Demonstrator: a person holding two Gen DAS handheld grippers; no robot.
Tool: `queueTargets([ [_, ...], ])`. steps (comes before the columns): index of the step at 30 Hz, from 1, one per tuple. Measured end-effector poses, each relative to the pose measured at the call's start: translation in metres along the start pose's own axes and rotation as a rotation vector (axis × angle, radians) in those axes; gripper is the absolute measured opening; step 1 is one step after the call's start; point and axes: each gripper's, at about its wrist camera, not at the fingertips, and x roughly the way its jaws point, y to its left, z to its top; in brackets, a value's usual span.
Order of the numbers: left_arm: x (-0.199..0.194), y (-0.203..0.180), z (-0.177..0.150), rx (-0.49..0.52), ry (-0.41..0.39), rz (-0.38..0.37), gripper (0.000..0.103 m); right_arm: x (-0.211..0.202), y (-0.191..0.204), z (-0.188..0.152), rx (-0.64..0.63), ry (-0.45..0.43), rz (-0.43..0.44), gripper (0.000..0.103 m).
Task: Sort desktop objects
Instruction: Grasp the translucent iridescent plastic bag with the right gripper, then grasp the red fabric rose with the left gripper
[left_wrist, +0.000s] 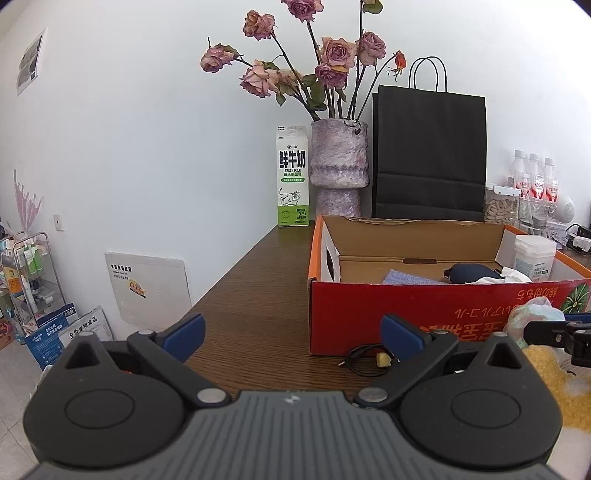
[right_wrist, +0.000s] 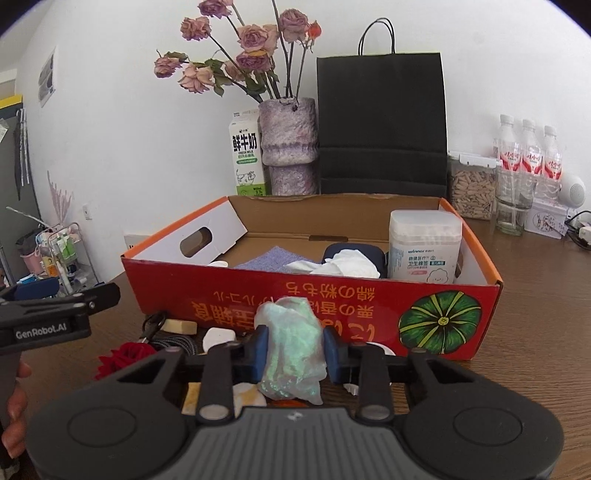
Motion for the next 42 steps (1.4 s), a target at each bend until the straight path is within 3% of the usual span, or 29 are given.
queueTargets([
  [11, -0.003, 0.002, -0.001, -0.005, 0.002, 0.006, 0.103, -0.042, -0.018, -0.010, -0.009, -0.157, -0.049, 0.028],
  [21, -0.027, -0.020, -0.005, 0.058, 0.064, -0.133, 0.101, -0.051, -0.034, -0.015, 0.006, -0.165, -0.071, 0.029],
  [26, -0.028, -0.039, -0.008, 0.115, 0.090, -0.134, 0.100, -0.053, -0.033, -0.016, -0.008, -0.169, -0.065, 0.029],
  [34, -0.023, -0.050, -0.012, 0.132, 0.155, -0.166, 0.072, -0.056, -0.031, -0.019, -0.022, -0.170, -0.061, 0.030],
  [39, -0.017, -0.048, -0.012, 0.090, 0.213, -0.208, 0.052, -0.056, -0.028, -0.019, -0.031, -0.171, -0.059, 0.030],
  [42, -0.014, -0.046, -0.012, 0.062, 0.232, -0.217, 0.050, -0.056, -0.027, -0.019, -0.035, -0.171, -0.057, 0.030],
])
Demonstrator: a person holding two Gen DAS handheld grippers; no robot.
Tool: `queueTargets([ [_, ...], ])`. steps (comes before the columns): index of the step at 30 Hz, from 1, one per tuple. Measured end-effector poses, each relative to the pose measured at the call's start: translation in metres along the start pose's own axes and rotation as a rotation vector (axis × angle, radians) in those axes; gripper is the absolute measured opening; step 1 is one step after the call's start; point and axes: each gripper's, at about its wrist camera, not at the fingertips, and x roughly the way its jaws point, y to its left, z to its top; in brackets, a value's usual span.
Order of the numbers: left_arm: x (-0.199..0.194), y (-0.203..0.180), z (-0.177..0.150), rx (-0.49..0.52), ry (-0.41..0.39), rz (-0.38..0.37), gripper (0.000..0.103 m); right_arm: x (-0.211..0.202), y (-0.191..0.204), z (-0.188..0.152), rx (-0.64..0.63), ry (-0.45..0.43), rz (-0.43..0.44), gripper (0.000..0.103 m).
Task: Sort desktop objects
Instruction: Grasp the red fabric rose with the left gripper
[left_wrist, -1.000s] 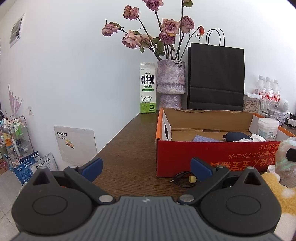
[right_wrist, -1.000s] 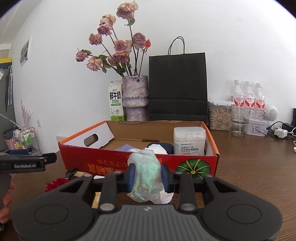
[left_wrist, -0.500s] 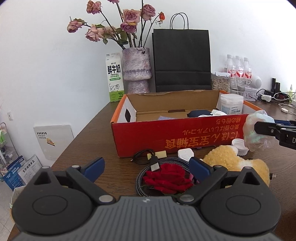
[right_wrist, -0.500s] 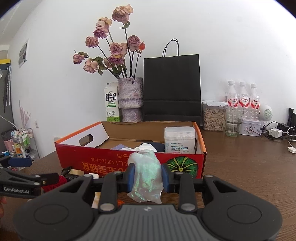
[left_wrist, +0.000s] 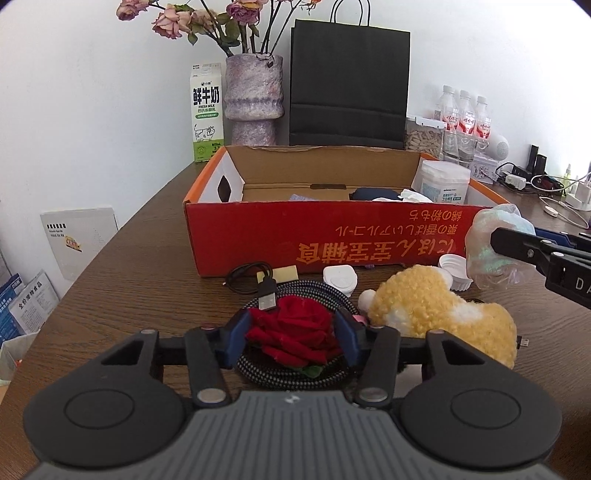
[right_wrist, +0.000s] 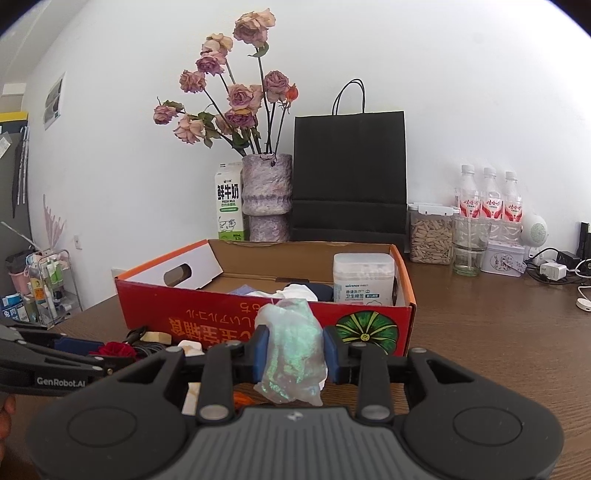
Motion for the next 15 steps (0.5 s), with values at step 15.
queueTargets([
  [15, -0.018, 0.005, 0.002, -0.058, -0.046, -0.032, 0.030, -0.001, 0.002, -0.001, -0.009, 0.001, 0.003, 0.030],
])
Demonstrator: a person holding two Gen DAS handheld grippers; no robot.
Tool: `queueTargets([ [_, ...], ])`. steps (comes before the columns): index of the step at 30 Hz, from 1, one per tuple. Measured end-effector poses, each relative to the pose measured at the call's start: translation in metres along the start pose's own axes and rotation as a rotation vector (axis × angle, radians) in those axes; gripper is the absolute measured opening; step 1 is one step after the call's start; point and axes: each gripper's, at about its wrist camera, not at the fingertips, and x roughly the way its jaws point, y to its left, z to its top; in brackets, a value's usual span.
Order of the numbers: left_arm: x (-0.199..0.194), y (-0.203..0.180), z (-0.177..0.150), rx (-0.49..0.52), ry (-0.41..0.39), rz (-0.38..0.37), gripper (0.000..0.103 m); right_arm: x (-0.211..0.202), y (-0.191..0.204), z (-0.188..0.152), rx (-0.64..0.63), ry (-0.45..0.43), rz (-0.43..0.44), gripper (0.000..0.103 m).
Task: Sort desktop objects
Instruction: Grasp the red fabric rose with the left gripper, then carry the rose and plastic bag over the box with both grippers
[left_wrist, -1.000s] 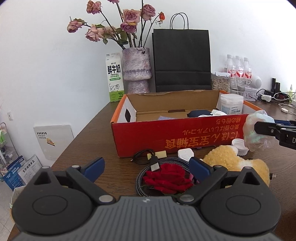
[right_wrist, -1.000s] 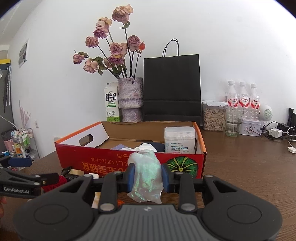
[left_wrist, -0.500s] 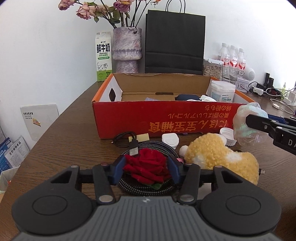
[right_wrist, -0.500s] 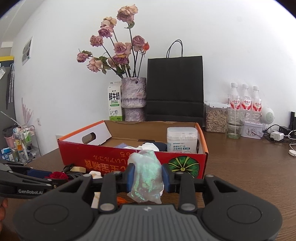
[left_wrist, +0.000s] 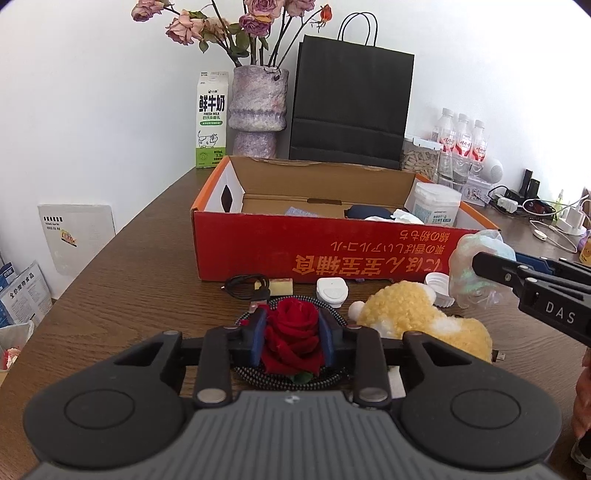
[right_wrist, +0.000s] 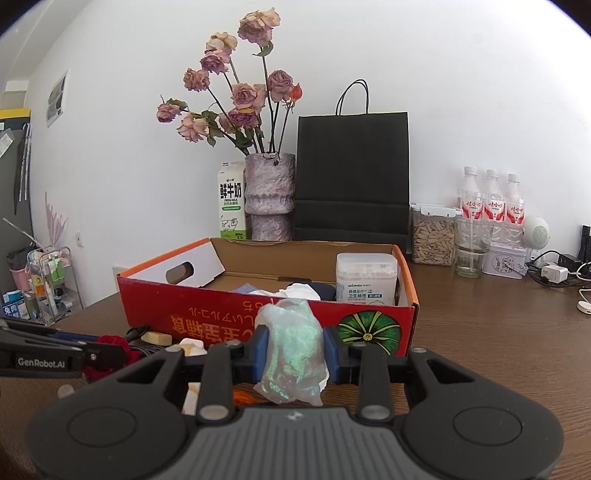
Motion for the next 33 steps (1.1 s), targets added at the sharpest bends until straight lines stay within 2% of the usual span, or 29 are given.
queueTargets([
  [9, -0.020, 0.000, 0.014, -0.020, -0.109, -0.015, 0.030, -0.004, -0.001, 0.002, 0.003, -0.029, -0.001, 0.030],
  [18, -0.013, -0.007, 0.055, -0.017, -0.201, -0.038, 0.030, 0.000, -0.008, 0.030, 0.056, -0.066, 0.045, 0.030],
  [22, 0.008, -0.011, 0.079, -0.024, -0.231, -0.027, 0.031, 0.016, -0.008, 0.051, 0.071, -0.099, 0.056, 0.030],
  [28, 0.058, -0.008, 0.105, -0.053, -0.260, 0.031, 0.031, 0.065, 0.002, 0.075, 0.086, -0.112, 0.062, 0.030],
  [33, 0.097, 0.005, 0.109, -0.048, -0.208, 0.051, 0.031, 0.109, 0.012, 0.072, 0.069, -0.071, 0.063, 0.030],
])
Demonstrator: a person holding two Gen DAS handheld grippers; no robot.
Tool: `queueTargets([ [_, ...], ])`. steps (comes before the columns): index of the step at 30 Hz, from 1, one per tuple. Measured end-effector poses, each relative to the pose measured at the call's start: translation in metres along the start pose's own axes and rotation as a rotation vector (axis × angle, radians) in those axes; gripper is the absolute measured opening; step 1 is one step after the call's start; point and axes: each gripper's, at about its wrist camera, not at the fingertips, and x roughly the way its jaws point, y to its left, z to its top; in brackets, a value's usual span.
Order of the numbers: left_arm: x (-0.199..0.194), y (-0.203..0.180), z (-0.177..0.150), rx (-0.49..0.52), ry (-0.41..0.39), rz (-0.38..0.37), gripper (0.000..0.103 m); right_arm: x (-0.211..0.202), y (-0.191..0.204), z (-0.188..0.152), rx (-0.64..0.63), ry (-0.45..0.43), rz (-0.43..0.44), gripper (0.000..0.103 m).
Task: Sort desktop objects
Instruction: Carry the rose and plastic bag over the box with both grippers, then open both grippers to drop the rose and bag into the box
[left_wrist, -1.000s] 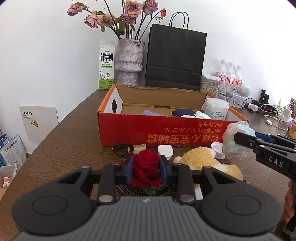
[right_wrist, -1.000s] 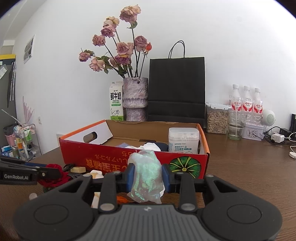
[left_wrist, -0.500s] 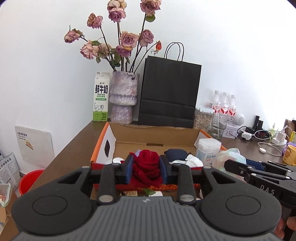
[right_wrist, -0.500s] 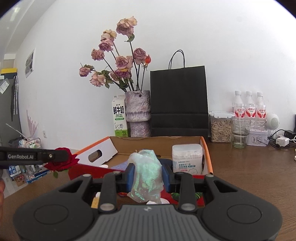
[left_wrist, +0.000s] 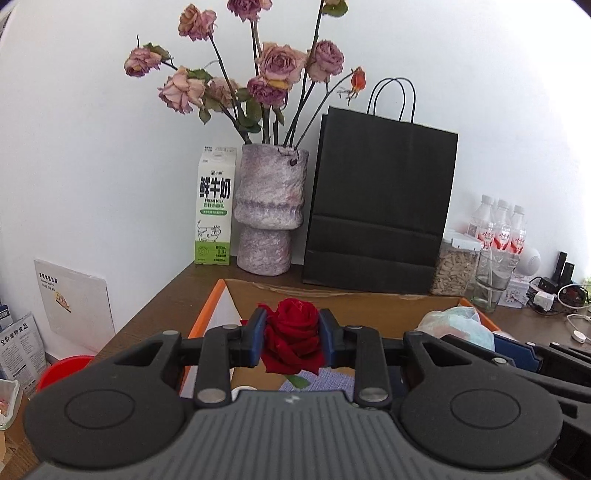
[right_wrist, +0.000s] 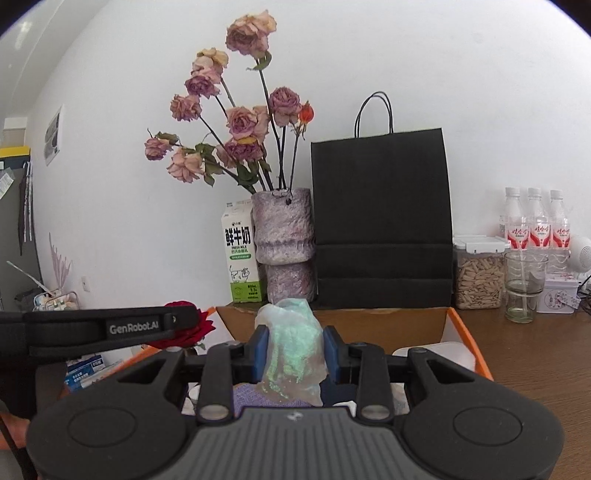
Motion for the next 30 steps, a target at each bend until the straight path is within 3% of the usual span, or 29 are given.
queueTargets([
  [10, 0.007, 0.000, -0.010, 0.048, 0.033, 0.032, 0.034, 0.012, 0.006, -0.010, -0.053, 0.053, 0.000, 0.031],
  [11, 0.006, -0.001, -0.011, 0.052, 0.026, 0.041, 0.042, 0.011, 0.007, -0.011, -0.057, 0.052, -0.005, 0.037],
  [12, 0.004, -0.002, -0.012, 0.053, 0.016, 0.057, 0.062, 0.009, 0.008, -0.011, -0.062, 0.045, -0.012, 0.048],
  [13, 0.001, -0.002, -0.013, 0.052, 0.001, 0.080, 0.075, 0.007, 0.008, -0.012, -0.066, 0.034, -0.021, 0.058],
  [15, -0.007, 0.000, -0.014, 0.045, -0.050, 0.111, 0.103, 0.000, 0.007, -0.012, -0.076, 0.013, -0.052, 0.090],
  [18, -0.016, 0.005, -0.012, 0.007, -0.099, 0.106, 0.103, -0.011, 0.003, -0.012, -0.084, -0.010, -0.063, 0.102],
  [30, -0.014, -0.001, -0.017, 0.045, -0.057, 0.122, 0.103, -0.020, 0.000, -0.012, -0.087, 0.023, -0.100, 0.103],
])
